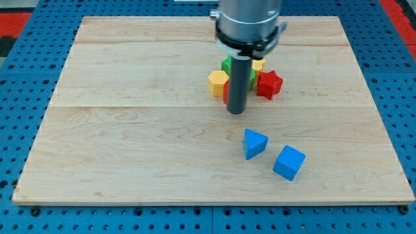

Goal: Separate the red circle and yellow hexagon at the center

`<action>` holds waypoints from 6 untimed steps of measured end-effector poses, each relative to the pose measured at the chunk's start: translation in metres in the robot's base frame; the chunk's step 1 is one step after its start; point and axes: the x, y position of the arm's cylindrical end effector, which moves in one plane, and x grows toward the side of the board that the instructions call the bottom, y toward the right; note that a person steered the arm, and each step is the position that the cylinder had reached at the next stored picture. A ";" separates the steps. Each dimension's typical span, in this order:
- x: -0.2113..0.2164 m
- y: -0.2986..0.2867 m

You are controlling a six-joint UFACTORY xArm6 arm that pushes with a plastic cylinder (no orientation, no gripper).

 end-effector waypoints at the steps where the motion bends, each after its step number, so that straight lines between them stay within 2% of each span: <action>1: -0.003 -0.004; 3: -0.019 -0.114; 5: -0.038 -0.034; 6: -0.029 -0.022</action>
